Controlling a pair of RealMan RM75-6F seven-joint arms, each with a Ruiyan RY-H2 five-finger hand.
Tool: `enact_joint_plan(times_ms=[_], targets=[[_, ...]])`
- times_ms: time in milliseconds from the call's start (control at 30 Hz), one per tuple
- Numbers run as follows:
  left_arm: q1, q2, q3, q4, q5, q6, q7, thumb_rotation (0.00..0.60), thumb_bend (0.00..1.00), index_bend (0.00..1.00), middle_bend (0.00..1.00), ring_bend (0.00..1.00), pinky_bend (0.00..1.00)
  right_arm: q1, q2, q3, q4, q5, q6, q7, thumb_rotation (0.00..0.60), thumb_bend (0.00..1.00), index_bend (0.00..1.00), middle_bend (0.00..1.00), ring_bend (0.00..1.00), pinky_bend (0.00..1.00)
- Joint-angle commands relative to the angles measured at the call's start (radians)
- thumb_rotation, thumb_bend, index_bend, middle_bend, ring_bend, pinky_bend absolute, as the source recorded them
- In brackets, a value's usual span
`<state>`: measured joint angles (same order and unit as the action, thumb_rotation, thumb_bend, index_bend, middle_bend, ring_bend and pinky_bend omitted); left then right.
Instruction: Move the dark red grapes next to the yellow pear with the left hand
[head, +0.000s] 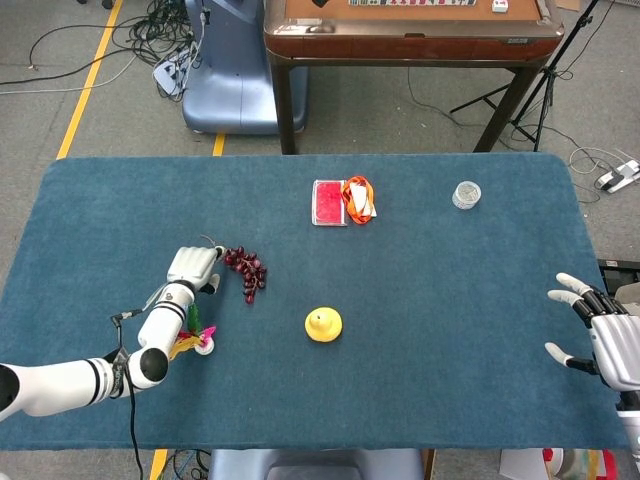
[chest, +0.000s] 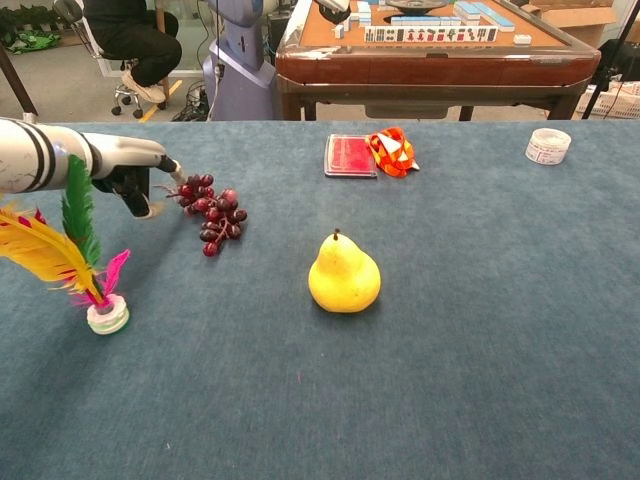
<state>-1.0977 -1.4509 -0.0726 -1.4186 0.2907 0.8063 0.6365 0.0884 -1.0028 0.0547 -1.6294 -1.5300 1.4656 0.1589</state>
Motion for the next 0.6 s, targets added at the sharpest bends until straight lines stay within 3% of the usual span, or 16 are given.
enact_joint_plan(times_ms=[33,600], targets=[[-0.001,0.004,-0.002,-0.017,0.01,0.003,-0.001,0.6,0.55,0.22,1.0,1.0,1.0,-0.001,0.001,0.0,0.0,0.0,0.001,0.002,0.6,0.11,0.29,0.17,0.17,0.31],[-0.015,0.016,-0.013,-0.057,0.033,-0.038,-0.034,0.6,0.55,0.25,1.0,1.0,1.0,-0.004,0.008,0.003,0.003,0.001,0.008,0.017,0.6,0.11,0.29,0.17,0.17,0.31]])
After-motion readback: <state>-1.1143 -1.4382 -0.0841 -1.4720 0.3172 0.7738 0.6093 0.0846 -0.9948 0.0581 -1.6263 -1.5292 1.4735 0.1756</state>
